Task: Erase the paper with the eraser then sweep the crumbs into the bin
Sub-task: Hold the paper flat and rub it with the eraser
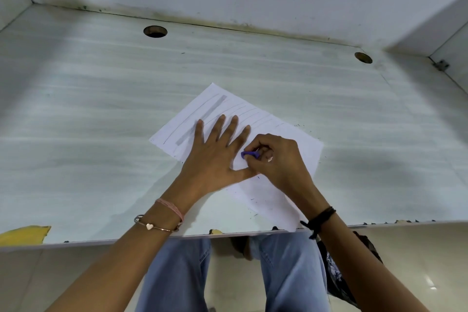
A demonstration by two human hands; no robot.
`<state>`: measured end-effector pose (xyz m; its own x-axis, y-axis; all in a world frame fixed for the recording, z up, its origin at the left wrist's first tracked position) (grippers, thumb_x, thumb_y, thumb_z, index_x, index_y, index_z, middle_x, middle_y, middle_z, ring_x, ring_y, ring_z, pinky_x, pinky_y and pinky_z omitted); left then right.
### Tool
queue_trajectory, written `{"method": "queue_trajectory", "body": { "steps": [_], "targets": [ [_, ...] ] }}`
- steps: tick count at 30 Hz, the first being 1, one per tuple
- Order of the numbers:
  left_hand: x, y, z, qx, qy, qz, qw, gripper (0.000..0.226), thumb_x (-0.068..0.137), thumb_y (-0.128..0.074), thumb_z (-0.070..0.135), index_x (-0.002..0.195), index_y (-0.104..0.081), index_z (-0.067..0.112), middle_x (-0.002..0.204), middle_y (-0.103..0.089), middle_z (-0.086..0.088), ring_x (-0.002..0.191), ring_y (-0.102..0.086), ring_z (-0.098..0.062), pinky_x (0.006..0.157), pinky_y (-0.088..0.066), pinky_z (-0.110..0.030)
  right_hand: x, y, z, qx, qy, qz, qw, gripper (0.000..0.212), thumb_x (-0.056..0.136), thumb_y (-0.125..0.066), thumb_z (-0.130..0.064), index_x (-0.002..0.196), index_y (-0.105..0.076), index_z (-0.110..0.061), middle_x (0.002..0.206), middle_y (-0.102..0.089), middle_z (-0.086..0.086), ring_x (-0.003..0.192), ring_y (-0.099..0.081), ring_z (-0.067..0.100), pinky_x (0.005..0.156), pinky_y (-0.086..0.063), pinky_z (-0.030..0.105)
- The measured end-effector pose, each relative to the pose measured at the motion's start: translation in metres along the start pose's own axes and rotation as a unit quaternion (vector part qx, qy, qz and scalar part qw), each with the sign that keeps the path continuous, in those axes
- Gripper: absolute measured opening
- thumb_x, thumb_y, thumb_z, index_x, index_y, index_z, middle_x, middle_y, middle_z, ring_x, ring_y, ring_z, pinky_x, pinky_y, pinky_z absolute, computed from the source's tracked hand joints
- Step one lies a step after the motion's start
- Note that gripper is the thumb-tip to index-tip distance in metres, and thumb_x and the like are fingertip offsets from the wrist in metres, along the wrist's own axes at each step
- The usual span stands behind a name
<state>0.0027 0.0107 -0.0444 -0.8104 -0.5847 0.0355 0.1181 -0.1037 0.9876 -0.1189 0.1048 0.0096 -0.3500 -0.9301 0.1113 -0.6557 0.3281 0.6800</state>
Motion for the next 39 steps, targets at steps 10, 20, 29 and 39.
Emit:
{"method": "queue_trajectory", "body": {
  "steps": [10, 20, 29, 39],
  "targets": [
    [0.001, 0.0, 0.0, -0.014, 0.0, 0.003, 1.0, 0.107, 0.065, 0.007, 0.091, 0.155, 0.006, 0.034, 0.163, 0.015, 0.001, 0.149, 0.018, -0.023, 0.116, 0.009, -0.061, 0.009, 0.007, -0.002, -0.046, 0.01, -0.023, 0.999, 0.012, 0.07, -0.068, -0.002, 0.077, -0.071, -0.012, 0.068, -0.064, -0.004, 0.063, -0.054, 0.008, 0.058, -0.041, 0.015],
    [0.001, -0.002, -0.001, -0.016, 0.001, 0.002, 1.0, 0.104, 0.067, 0.003, 0.091, 0.155, 0.009, 0.035, 0.162, 0.018, 0.002, 0.149, 0.02, -0.022, 0.116, 0.011, -0.06, 0.02, 0.015, 0.005, -0.08, 0.005, -0.006, 0.997, 0.01, 0.072, -0.068, -0.004, 0.077, -0.071, -0.012, 0.07, -0.063, -0.003, 0.06, -0.052, 0.008, 0.058, -0.041, 0.018],
    [0.002, -0.002, -0.002, -0.015, 0.0, 0.004, 1.0, 0.104, 0.068, 0.004, 0.091, 0.155, 0.008, 0.035, 0.163, 0.016, 0.001, 0.149, 0.018, -0.022, 0.116, 0.01, -0.06, 0.022, 0.018, 0.006, -0.092, 0.018, -0.006, 0.996, 0.011, 0.072, -0.069, -0.004, 0.077, -0.071, -0.013, 0.072, -0.064, -0.002, 0.061, -0.052, 0.007, 0.058, -0.04, 0.017],
    [0.001, -0.002, -0.001, -0.023, 0.001, 0.007, 1.0, 0.102, 0.069, -0.001, 0.091, 0.155, 0.007, 0.036, 0.163, 0.016, 0.003, 0.149, 0.019, -0.021, 0.116, 0.01, -0.06, 0.031, 0.024, 0.01, -0.102, 0.008, 0.019, 0.995, 0.011, 0.072, -0.068, -0.003, 0.078, -0.071, -0.012, 0.069, -0.061, -0.005, 0.061, -0.052, 0.009, 0.061, -0.044, 0.024]
  ]
}}
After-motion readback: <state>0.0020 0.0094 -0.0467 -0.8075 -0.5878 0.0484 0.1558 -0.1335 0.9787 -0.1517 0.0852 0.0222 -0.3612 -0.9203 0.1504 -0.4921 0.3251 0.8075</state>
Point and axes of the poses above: each hand's wrist, its own x-axis towards the middle knuckle, its own y-axis out of the back of the hand, z = x × y, the point moved 1 cm from there along x, towards the middle knuckle
